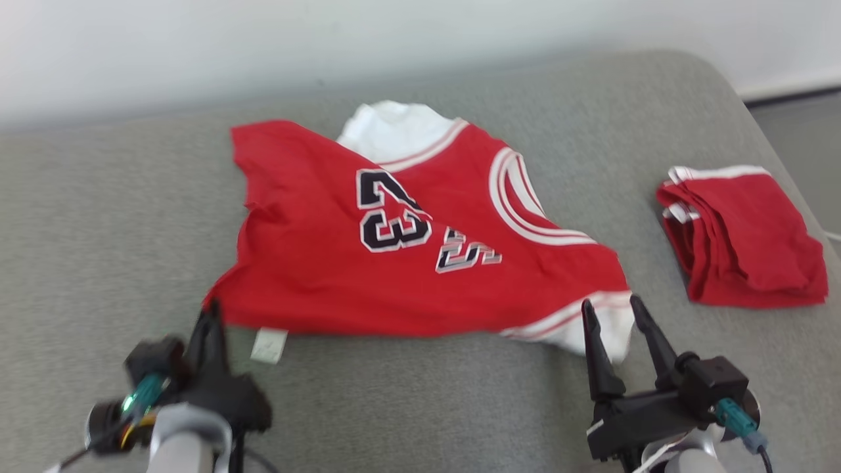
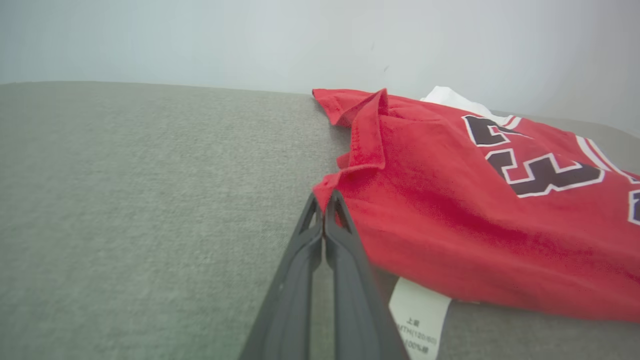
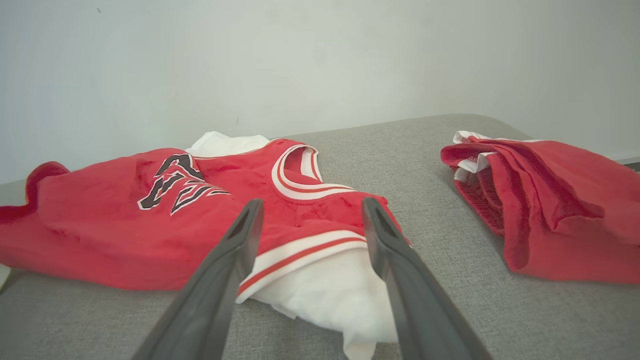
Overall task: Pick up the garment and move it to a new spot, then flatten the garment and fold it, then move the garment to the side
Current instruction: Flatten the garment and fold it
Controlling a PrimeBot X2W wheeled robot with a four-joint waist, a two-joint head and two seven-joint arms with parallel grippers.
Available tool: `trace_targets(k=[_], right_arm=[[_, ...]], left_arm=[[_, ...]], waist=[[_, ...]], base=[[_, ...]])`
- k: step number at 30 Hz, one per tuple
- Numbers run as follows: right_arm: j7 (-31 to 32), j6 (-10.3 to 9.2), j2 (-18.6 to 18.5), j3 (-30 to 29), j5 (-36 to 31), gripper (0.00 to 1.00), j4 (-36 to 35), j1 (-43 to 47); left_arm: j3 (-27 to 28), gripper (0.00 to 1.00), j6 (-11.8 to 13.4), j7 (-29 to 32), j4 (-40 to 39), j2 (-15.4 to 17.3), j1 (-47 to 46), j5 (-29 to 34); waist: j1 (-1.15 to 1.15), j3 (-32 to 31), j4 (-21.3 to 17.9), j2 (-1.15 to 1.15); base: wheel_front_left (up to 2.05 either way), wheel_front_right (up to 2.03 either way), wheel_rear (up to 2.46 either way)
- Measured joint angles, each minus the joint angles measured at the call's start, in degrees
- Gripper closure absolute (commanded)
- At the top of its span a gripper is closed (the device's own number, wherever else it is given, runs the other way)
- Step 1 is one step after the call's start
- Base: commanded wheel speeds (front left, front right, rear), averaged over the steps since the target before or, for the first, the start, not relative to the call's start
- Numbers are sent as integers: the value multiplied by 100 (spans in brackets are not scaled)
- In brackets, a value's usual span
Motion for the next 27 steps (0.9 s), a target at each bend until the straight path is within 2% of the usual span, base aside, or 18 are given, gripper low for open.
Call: trace_targets(k=[4,10,11,12,13,19,27], right_arm=[[1,0,15,-25,-37,0,111,151],[0,0,26,-27,-41,0,210,320],[0,0,26,-32,-42,0,220,346],[0,0,26,-32,-46,0,240,374],[0,0,27,-33,-55,0,260,397],[0,0,29,-125,-151,0,313,510],[1,0,27,-198,-249,0,475,778]], left_arm=[[315,100,146,0,-449,-19,673,-44],[593,100,339,0,-670,-34,1410,-23],[615,91,353,0,-676,-35,1488,-27],[624,55,367,0,-687,-35,1558,-38],[620,0,397,0,-726,-35,1635,-22],[606,0,584,0,-1029,-37,2043,37],[434,0,644,0,-1416,-40,2558,4]], waist=[[0,-301,206,0],[-1,-693,497,0],[-1,-747,536,-1],[-1,-797,567,0],[-1,-847,593,-1],[-1,-1094,645,0],[-1,-1276,655,0]], base=[[0,0,0],[0,0,0],[0,0,0],[0,0,0],[0,0,0],[0,0,0],[0,0,0]])
